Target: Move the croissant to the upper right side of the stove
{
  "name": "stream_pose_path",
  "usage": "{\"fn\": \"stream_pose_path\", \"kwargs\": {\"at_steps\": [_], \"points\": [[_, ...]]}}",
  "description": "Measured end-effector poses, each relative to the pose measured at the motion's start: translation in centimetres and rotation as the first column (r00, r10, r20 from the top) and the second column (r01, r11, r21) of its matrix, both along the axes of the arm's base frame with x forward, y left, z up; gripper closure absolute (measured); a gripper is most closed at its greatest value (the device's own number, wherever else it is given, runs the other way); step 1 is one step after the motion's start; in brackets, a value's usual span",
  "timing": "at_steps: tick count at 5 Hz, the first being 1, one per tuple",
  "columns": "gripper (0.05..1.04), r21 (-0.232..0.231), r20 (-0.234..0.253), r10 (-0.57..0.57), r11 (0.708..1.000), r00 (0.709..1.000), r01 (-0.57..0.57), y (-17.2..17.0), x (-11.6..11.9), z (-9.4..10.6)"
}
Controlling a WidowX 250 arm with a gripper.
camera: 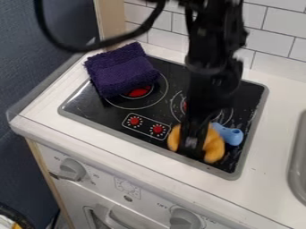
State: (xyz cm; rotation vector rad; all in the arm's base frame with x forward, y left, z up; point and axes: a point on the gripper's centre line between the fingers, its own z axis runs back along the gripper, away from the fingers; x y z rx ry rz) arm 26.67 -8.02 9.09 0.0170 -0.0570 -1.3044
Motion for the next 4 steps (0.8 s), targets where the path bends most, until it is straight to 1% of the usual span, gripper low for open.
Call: {"fn": "stream_pose_path", "kwargs": {"at_steps": [1, 2, 3, 4], "points": [[0.442, -0.024, 0.022, 0.028, 0.999, 0.999, -0.028, -0.2, 3.2, 2.0], [0.442, -0.021, 0.018, 0.019, 1.0, 1.0, -0.019, -1.1, 7.1, 1.8], [0.442, -0.013, -0.004, 0.018, 1.0, 1.0, -0.018, -1.7, 9.7, 0.7], [0.442, -0.019, 0.017, 0.043, 0.999, 0.999, -0.043, -1.5, 11.8, -0.6]]}}
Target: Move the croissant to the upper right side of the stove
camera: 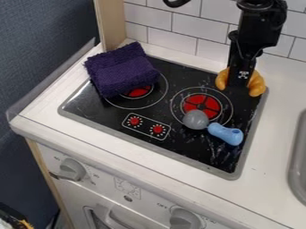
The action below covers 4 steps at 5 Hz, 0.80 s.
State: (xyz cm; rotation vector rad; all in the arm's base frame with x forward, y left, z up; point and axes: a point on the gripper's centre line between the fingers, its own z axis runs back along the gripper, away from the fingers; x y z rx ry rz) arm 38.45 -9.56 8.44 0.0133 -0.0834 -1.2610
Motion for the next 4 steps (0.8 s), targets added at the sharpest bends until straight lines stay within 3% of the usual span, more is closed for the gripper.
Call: {"fn": "stream_pose_path", "kwargs": {"at_steps": [2, 3, 4], "points": [[0.442, -0.005, -0.045, 0.002, 1.0, 0.999, -0.002, -0.2, 2.4, -3.2], [0.392, -0.017, -0.042, -0.006, 1.0, 0.999, 0.005, -0.4, 2.7, -3.3], [0.119, -0.008, -0.067, 0.006, 1.0, 0.998, -0.007, -0.3, 2.4, -3.5]]}}
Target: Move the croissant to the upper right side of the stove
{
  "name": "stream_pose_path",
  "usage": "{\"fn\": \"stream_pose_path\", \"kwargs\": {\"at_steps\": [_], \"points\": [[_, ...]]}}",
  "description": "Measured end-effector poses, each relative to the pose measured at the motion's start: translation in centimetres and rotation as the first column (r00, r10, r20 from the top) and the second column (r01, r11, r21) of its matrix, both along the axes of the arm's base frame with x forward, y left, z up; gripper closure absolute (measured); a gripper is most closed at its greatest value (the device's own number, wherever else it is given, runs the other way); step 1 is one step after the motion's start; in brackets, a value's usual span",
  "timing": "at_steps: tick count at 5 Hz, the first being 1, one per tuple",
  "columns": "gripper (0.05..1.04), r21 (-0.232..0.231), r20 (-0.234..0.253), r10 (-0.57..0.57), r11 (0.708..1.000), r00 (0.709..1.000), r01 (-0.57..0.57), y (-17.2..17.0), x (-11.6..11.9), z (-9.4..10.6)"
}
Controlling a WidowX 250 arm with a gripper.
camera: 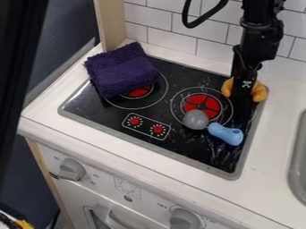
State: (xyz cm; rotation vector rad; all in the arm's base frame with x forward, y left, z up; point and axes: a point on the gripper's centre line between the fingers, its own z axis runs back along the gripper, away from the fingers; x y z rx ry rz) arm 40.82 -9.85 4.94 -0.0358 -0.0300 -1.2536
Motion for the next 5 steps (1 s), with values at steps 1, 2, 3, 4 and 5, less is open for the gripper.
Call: {"fn": "stream_pose_path", "kwargs": {"at_steps": [1, 2, 3, 4, 5], "points": [[0.077, -0.011, 0.004, 0.0, 1.0, 1.0, 0.0, 0.0, -0.7, 0.2], [0.081, -0.022, 0.019, 0.003, 1.0, 1.0, -0.002, -0.1, -0.7, 1.0], [0.083, -0.028, 0.05, 0.012, 1.0, 0.999, -0.01, -0.1, -0.6, 2.5], [0.083, -0.051, 0.105, 0.019, 0.999, 0.994, -0.014, 0.5, -1.1, 5.0], [0.083, -0.039, 0.155, -0.012, 0.999, 0.988, 0.018, 1.2, -2.1, 7.1]]}}
